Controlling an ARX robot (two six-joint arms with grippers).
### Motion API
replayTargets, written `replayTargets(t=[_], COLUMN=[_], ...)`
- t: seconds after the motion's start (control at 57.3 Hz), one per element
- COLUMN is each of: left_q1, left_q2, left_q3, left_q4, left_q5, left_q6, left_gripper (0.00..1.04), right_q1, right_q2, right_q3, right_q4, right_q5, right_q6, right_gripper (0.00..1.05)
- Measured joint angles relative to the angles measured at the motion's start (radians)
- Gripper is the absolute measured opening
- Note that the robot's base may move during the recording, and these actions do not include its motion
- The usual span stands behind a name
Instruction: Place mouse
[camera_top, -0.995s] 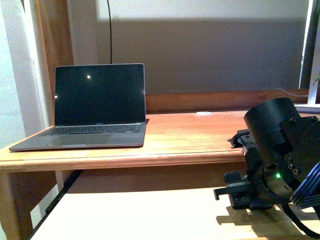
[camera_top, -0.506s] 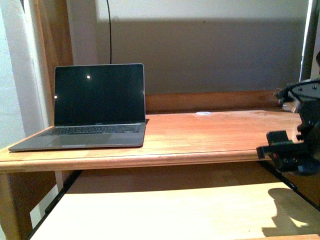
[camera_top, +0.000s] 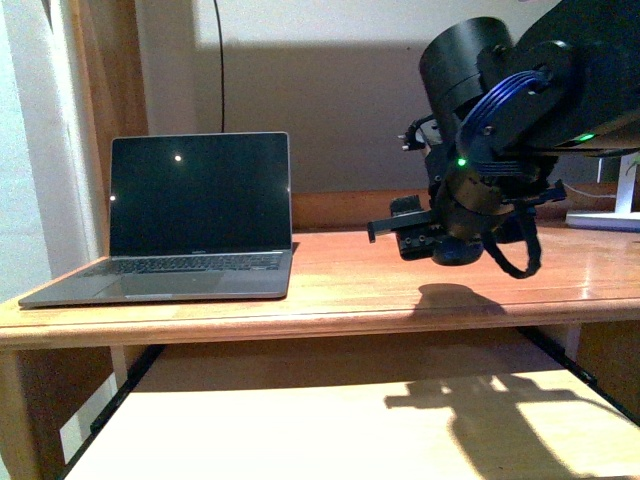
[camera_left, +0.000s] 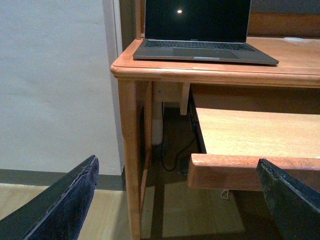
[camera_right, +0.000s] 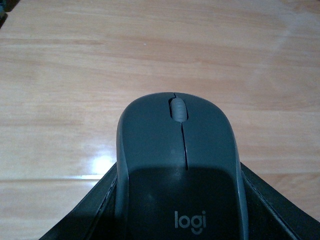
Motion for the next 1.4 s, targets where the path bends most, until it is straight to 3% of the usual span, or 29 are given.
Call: replayTargets(t=[0.402, 0.89, 1.205, 1.397], left_q1=[0.0, 0.0, 0.0, 0.0], left_q2=[0.0, 0.0, 0.0, 0.0], left_q3=[0.0, 0.0, 0.0, 0.0], left_q4=[0.0, 0.0, 0.0, 0.0], left_q5=[0.0, 0.0, 0.0, 0.0], left_q6=[0.0, 0.0, 0.0, 0.0], left_gripper=[0.97, 0.97, 0.97, 0.97], right_q1=[0.057, 0.066, 0.068, 0.046], right_q2=[0.242, 0.307, 0.33, 0.259], right_q3=[0.338, 0.369, 0.405, 0.316], right_q4=[-0.126, -0.133, -0.129, -0.039], right_q5=[0.064, 0.088, 0.067, -0.046], right_q6=[-0.028, -0.047, -0.023, -0.001], right_gripper=[0.55, 0.56, 1.05, 1.04])
